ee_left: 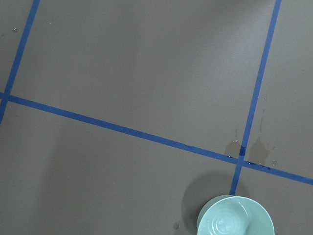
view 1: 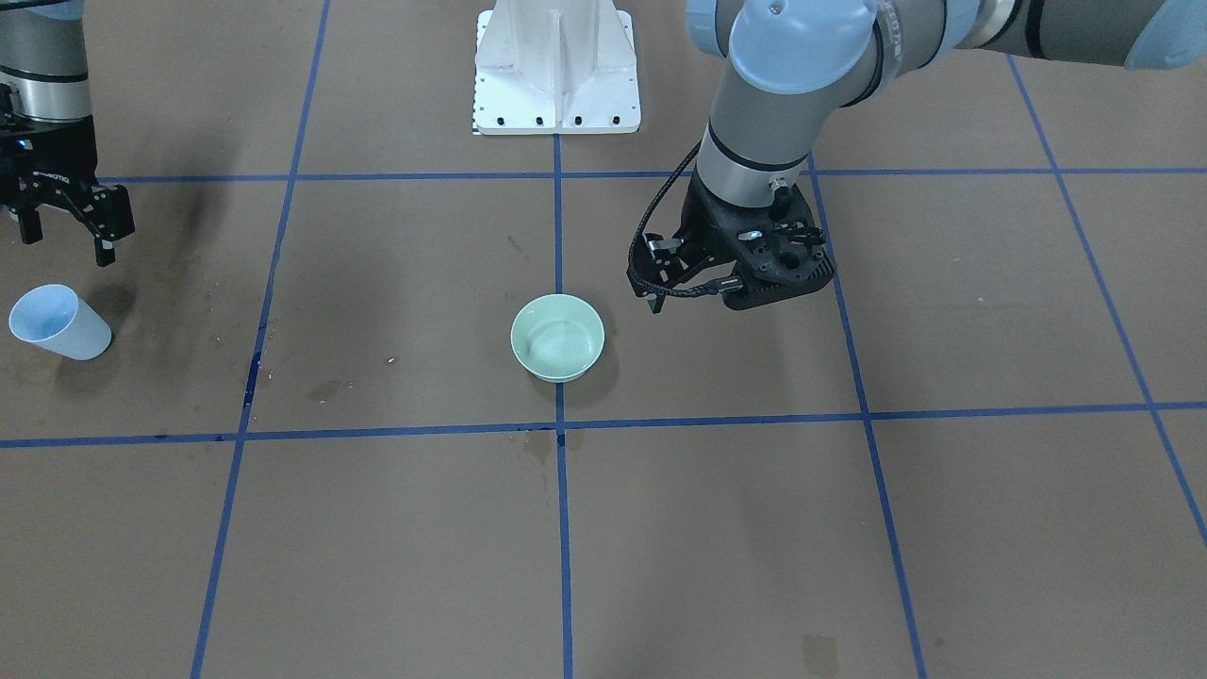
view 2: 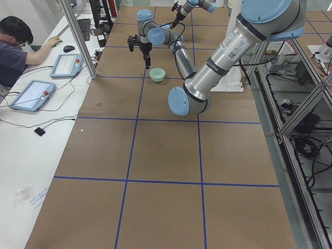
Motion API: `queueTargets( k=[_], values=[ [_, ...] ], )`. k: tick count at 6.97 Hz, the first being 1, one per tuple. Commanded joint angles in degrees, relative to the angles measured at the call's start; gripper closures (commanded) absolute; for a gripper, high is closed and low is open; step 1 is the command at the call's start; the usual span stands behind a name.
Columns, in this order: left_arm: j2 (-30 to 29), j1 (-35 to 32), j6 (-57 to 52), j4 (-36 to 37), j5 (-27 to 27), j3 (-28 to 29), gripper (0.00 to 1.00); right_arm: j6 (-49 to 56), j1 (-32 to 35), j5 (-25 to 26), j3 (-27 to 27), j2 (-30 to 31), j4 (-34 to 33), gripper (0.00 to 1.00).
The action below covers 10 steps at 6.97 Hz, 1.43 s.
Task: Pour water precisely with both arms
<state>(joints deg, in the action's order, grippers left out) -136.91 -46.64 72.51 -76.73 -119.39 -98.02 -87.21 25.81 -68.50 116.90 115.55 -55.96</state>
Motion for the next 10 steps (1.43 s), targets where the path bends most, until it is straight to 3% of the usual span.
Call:
queueTargets(
  k=[1, 5, 10],
  values=[
    [0.1, 0.1, 0.0, 0.0, 0.0, 0.0, 0.0, -4.2, -4.2, 8.4, -4.9, -1.1, 0.0, 0.0],
    [0.5, 0.4, 0.0, 0.0, 0.0, 0.1, 0.0, -4.4, -6.0, 18.7, -10.0, -4.6, 0.1, 0.0],
    [0.9, 0.5, 0.0, -0.1, 0.1, 0.5, 0.0, -4.5, -8.7, 26.2, -14.1, -6.9, 0.1, 0.0]
  ],
)
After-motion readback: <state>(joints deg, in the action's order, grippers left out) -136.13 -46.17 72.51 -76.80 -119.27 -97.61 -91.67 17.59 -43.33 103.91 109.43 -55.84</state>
